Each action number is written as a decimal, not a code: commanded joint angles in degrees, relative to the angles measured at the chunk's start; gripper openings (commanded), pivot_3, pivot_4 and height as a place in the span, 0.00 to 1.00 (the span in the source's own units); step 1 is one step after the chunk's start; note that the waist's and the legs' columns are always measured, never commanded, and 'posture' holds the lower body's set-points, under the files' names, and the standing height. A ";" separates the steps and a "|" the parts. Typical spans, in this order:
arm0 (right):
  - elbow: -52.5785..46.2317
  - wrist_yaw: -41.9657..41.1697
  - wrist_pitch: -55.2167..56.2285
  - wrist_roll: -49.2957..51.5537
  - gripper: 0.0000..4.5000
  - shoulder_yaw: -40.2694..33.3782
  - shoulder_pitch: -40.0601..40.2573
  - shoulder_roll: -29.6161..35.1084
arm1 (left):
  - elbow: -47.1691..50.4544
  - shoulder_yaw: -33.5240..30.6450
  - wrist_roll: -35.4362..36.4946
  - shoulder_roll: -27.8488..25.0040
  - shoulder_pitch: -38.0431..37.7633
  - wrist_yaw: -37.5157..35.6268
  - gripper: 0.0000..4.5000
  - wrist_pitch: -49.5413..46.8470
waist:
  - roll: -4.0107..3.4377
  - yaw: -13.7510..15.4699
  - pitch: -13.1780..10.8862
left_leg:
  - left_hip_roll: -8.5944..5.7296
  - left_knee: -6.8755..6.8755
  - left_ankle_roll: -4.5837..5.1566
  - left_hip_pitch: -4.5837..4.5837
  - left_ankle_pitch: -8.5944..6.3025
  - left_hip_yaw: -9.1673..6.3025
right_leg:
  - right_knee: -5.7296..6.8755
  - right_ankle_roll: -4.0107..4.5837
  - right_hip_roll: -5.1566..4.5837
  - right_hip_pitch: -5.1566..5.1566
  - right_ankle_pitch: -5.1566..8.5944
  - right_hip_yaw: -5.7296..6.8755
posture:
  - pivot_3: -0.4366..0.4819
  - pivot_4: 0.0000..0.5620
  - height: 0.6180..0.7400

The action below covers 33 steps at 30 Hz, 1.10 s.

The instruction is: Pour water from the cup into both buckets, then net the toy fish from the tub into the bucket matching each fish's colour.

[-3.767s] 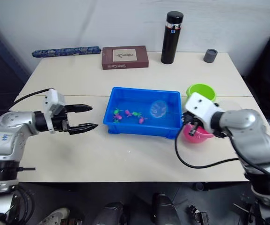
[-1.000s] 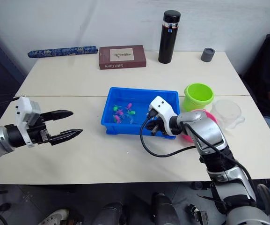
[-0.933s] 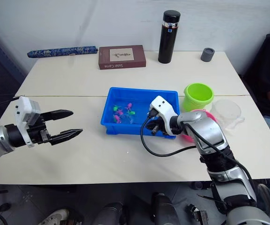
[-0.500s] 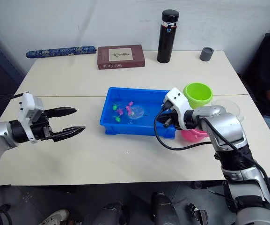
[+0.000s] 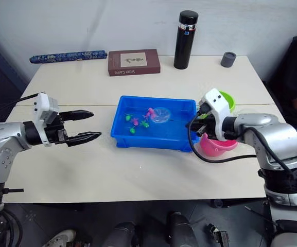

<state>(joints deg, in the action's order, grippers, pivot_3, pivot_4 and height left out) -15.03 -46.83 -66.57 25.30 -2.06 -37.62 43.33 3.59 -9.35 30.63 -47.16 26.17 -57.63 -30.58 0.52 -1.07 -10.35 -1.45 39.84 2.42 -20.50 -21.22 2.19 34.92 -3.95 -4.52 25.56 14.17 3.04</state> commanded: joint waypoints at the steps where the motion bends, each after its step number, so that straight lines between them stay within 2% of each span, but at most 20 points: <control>1: -3.63 0.92 -1.45 2.40 0.00 -4.09 0.84 1.69 | -1.69 1.22 -1.16 0.50 2.38 -1.24 1.00 1.95 | -0.01 0.25 0.00 | 0.00 0.00 0.00 -0.01 0.00 0.00 | 0.00 0.00 0.00 0.00 0.00 0.01 | 0.48 0.27 1.00; 14: -8.20 4.25 -4.30 6.77 0.00 -9.27 4.44 4.24 | -7.47 3.94 -3.67 2.41 7.31 -4.73 1.00 5.75 | -0.01 0.99 0.00 | 0.01 0.01 0.00 -0.02 0.00 0.01 | -0.01 0.00 0.00 0.01 0.00 0.01 | 0.48 0.27 1.00; 25: -13.91 2.88 -7.81 12.76 0.00 -25.84 12.94 12.87 | -10.43 5.50 -4.42 4.04 10.46 -8.20 1.00 7.64 | -0.01 1.34 0.00 | 0.01 0.02 0.04 -0.07 -0.02 -0.01 | -0.08 -0.02 0.00 0.00 -0.01 0.02 | 0.48 0.27 1.00; 33: -16.96 0.26 -8.69 12.82 0.00 -41.60 26.61 18.34 | -16.87 7.80 -6.34 6.19 15.50 -11.07 1.00 10.78 | -0.01 2.11 0.00 | 0.01 0.03 0.05 -0.06 -0.02 -0.01 | -0.08 -0.04 0.01 -0.02 -0.02 0.03 | 0.48 0.27 1.00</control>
<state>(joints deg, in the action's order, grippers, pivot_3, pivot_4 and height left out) -30.07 -45.87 -75.28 38.27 -39.64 -11.98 60.45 -13.05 -1.20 24.54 -40.94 39.83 -67.84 -21.22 0.51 1.04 -10.35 -1.45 39.88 2.48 -20.56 -21.23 2.18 34.84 -4.00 -4.51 25.53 14.14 3.07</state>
